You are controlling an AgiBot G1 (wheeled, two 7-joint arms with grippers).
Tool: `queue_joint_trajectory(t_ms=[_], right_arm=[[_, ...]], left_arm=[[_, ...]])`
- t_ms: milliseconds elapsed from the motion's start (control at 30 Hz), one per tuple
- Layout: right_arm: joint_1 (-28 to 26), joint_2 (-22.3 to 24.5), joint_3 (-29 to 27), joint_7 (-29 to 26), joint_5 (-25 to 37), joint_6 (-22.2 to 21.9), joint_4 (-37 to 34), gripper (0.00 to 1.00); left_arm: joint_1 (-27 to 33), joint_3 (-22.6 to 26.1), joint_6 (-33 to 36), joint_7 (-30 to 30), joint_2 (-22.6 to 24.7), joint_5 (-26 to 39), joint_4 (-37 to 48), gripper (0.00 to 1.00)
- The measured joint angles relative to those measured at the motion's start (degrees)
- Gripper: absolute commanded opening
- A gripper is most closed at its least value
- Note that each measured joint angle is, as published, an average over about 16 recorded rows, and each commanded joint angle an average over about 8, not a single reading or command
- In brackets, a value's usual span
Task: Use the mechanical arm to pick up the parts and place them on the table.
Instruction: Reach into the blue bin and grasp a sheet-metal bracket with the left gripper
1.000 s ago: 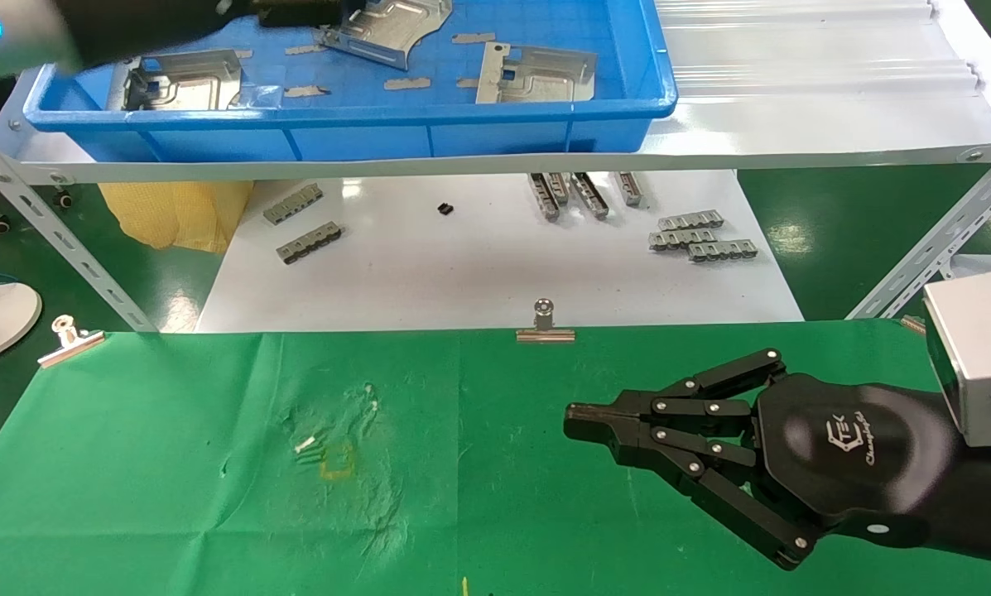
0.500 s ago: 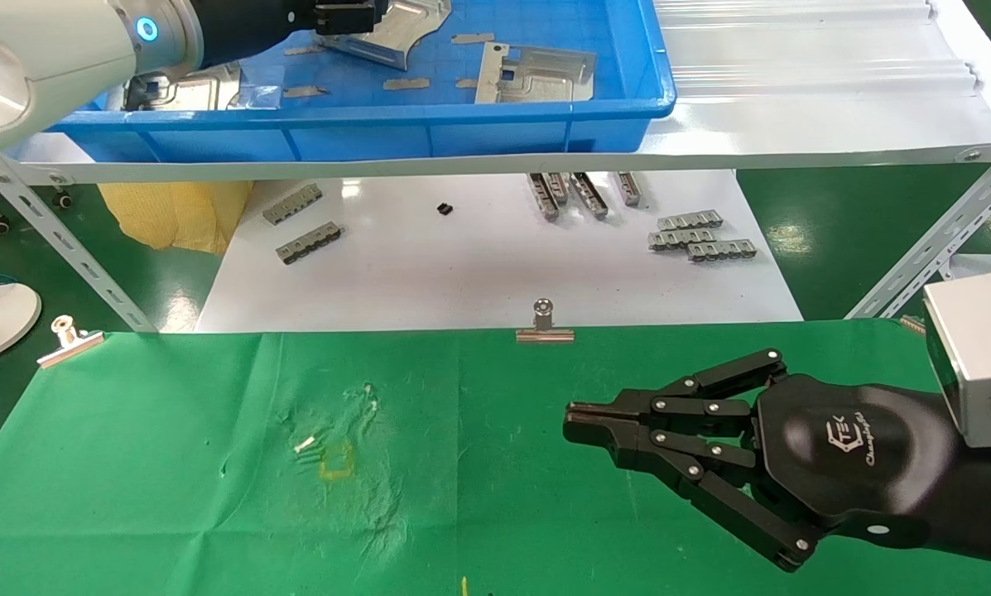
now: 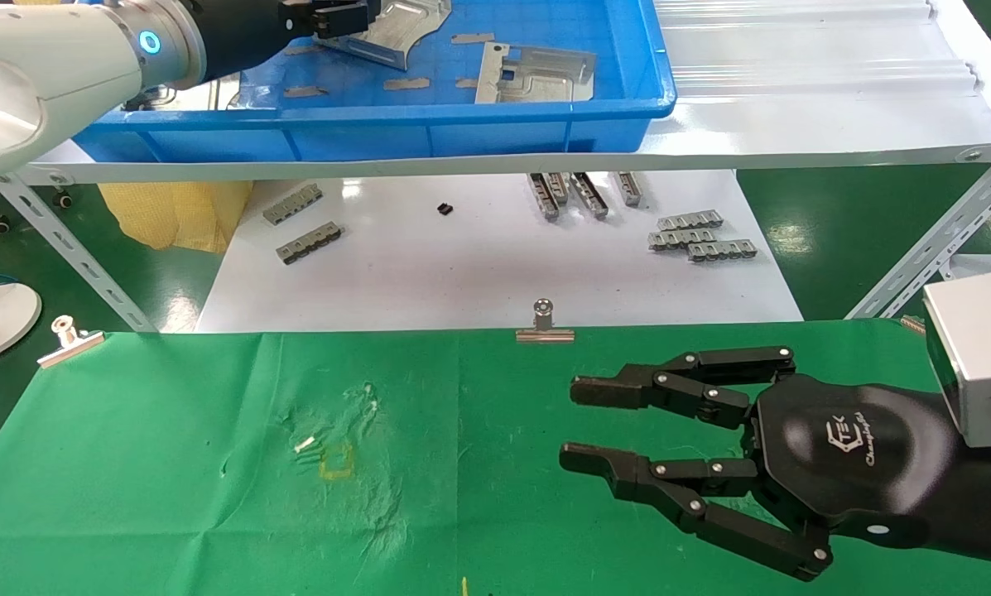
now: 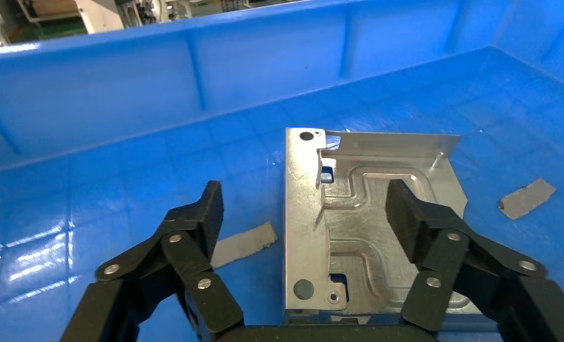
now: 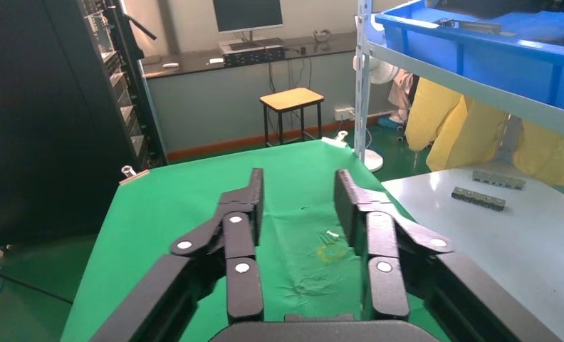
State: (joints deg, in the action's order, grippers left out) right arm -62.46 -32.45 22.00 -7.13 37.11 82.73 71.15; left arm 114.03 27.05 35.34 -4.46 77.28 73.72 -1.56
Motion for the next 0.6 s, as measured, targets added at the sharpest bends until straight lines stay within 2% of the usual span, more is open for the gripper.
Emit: queue_joint_trajectory(t_ms=[600], right_arm=[[0.0, 0.0, 0.0, 0.0, 0.0, 0.0, 0.0, 1.0]], left_arm=[[-1.33, 0.24, -1.71, -2.16, 0.08, -0.64, -1.62, 0.0]])
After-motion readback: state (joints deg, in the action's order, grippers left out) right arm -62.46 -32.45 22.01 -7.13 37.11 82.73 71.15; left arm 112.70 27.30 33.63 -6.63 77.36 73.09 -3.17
